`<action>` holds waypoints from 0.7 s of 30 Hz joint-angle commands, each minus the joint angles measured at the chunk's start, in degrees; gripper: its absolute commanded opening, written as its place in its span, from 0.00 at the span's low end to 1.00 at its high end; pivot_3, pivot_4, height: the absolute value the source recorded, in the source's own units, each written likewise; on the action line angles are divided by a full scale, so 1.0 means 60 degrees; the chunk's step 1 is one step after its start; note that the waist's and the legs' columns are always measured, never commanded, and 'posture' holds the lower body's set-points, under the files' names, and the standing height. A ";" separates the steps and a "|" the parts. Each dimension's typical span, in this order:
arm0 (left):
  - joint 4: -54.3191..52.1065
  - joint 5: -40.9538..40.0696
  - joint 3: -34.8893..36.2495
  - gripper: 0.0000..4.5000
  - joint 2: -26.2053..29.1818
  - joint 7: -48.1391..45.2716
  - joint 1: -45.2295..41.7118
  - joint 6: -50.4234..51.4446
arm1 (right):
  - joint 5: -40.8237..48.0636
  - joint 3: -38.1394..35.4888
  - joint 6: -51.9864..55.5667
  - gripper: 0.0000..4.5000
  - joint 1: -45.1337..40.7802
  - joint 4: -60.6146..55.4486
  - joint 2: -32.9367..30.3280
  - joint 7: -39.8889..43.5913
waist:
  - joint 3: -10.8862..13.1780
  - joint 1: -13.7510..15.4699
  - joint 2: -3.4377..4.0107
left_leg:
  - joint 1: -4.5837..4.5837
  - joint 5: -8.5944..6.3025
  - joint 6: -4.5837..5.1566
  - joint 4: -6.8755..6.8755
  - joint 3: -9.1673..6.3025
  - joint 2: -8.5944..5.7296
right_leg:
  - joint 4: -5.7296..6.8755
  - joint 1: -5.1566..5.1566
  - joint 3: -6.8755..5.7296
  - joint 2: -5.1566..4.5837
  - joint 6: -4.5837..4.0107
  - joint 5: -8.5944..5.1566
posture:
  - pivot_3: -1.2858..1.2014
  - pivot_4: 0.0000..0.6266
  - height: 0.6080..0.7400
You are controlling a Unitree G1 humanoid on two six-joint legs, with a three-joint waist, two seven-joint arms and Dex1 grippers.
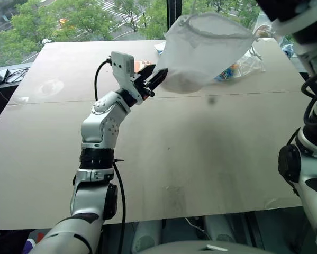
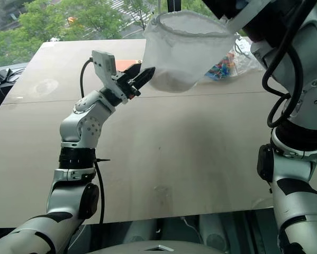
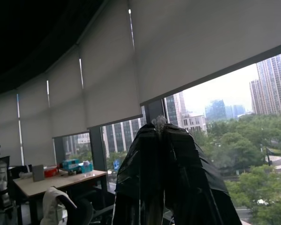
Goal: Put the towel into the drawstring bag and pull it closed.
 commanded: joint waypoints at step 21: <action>0.0073 -0.0220 -0.0026 0.58 -0.0414 -0.0660 -0.0388 0.0266 | -0.1326 0.0303 0.0994 0.00 -0.0167 0.0788 -0.0774 0.1876 | 0.0000 -0.0007 0.0000 | -0.0001 0.0000 0.0000 -0.0004 -0.0001 -0.0002 | -0.0002 -0.0001 -0.0002 -0.0003 0.0000 0.0000 | 0.52 0.24 1.00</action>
